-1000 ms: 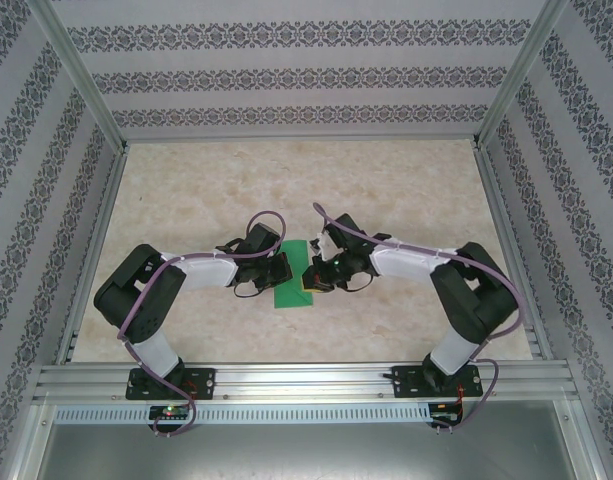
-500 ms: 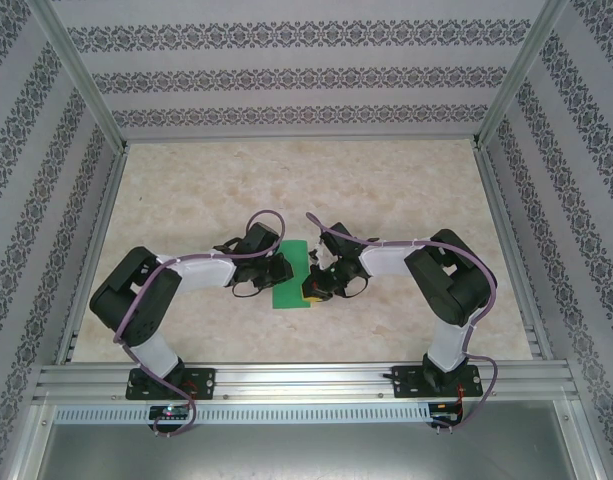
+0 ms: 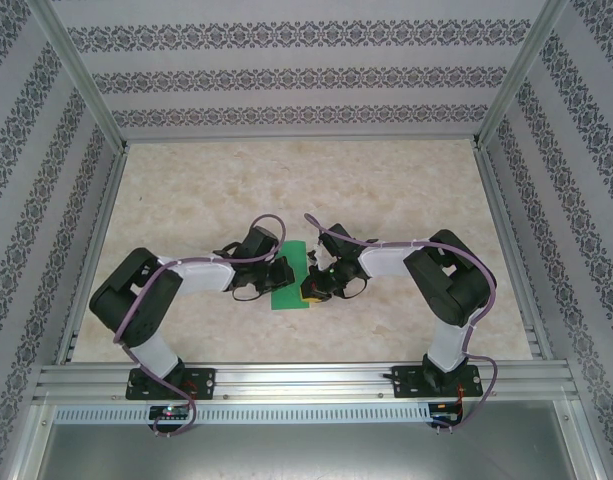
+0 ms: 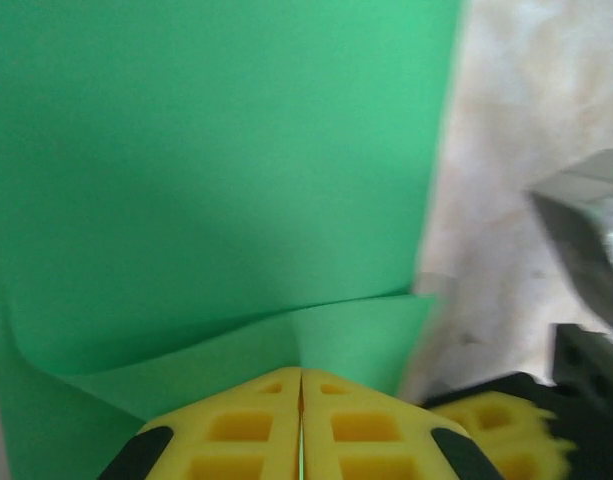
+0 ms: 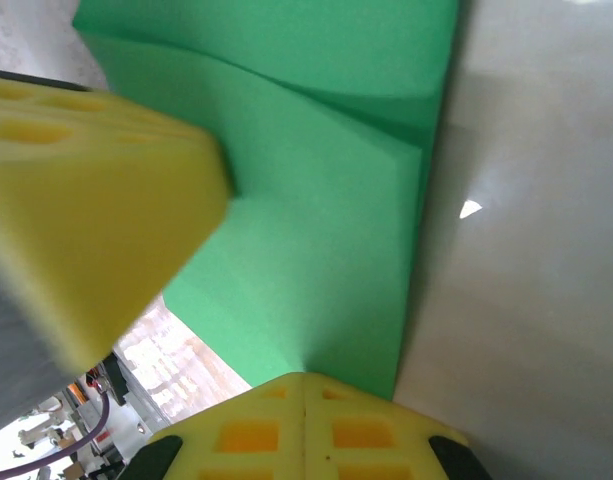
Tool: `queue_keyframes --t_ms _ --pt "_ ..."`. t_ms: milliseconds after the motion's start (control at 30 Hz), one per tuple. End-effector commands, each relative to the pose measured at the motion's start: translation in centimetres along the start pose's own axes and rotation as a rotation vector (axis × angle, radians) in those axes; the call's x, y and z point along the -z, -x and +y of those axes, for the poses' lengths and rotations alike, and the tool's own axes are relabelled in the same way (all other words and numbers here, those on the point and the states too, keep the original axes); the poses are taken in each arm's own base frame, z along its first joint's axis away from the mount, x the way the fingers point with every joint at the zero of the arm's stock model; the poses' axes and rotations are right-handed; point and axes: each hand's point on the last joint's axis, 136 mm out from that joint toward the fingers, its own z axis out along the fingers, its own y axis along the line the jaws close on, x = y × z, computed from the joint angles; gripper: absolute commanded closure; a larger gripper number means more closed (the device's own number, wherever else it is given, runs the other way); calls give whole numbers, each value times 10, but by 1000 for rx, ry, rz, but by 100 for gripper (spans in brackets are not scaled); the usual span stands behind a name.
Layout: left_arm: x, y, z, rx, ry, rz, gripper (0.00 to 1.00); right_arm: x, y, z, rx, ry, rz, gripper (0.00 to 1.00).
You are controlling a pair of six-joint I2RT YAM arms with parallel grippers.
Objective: Fold a paper plane with a square sheet of paper (pick it up from the middle)
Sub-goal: Fold the triangle a second time at the center of the table.
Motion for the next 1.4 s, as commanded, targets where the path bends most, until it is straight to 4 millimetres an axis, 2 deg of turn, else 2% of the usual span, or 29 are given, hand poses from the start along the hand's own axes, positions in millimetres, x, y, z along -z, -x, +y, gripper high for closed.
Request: queue_keyframes --t_ms 0,100,233,533,733,1000,1233,1300,1367 --pt "-4 1 22 10 78 -45 91 -15 -28 -57 -88 -200 63 100" --pt "2 4 47 27 179 -82 92 -14 -36 -65 -92 -237 83 100" --pt "10 12 63 43 192 -124 92 -13 -42 -75 -93 -273 97 100" --pt "13 33 61 -5 88 -137 90 -13 -43 -76 -96 -288 113 100" --pt "18 44 81 18 37 -160 91 -14 -42 -74 -97 -292 114 100" --pt "18 45 99 -13 63 -170 92 -14 -41 -72 -105 -287 108 100" --pt "39 58 115 13 180 -249 94 -13 -39 -67 -98 -283 97 100" --pt "45 63 112 18 164 -269 93 -12 -37 -66 -101 -282 94 100" --pt "47 66 100 2 123 -264 94 -13 -37 -65 -99 -280 91 100"
